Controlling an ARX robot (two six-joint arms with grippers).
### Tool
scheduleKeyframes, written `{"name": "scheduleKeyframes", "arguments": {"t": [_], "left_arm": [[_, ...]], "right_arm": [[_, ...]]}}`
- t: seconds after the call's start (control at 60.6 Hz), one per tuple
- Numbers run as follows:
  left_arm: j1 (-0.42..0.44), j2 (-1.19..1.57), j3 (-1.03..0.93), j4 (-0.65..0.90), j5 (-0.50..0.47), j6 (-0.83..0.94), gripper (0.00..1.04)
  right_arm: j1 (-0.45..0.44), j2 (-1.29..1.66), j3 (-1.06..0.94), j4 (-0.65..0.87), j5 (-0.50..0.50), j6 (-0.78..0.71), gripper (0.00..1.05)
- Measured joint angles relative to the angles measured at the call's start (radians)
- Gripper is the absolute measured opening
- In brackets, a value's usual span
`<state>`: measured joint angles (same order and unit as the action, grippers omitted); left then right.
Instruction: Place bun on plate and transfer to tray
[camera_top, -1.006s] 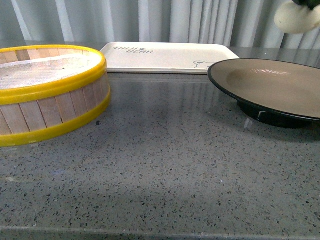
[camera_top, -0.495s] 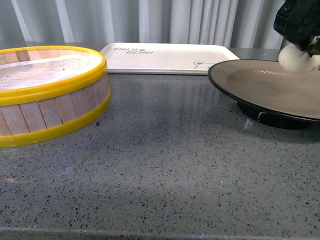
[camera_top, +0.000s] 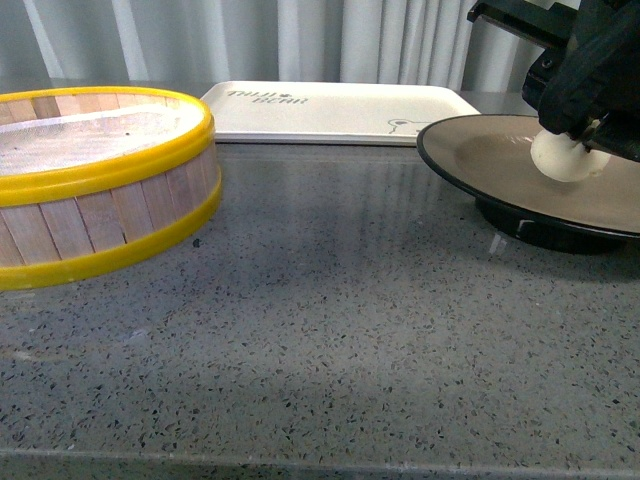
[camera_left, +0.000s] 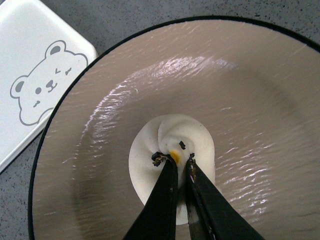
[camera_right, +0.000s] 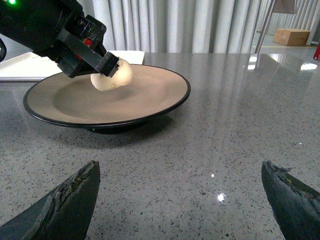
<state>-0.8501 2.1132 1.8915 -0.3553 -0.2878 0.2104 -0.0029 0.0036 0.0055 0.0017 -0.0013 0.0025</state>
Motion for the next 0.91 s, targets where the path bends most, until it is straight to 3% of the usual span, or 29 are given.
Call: {"name": "scheduleKeyframes", "arguments": {"t": [0.181, 0.808, 0.907], "left_arm": [[-0.001, 0.006, -0.006, 0.000, -0.001, 0.002, 0.05], [0.006, -0.004, 0.019, -0.021, 0.030, -0.042, 0.99], [0.020, -0.042, -0.002, 0.010, 0.044, -0.065, 0.98]], "right_arm": [[0.000, 0.000, 0.000, 0.000, 0.000, 0.000, 0.96], [0.000, 0.000, 0.000, 0.000, 0.000, 0.000, 0.96], [0.000, 0.000, 0.000, 0.000, 0.000, 0.000, 0.96]]}}
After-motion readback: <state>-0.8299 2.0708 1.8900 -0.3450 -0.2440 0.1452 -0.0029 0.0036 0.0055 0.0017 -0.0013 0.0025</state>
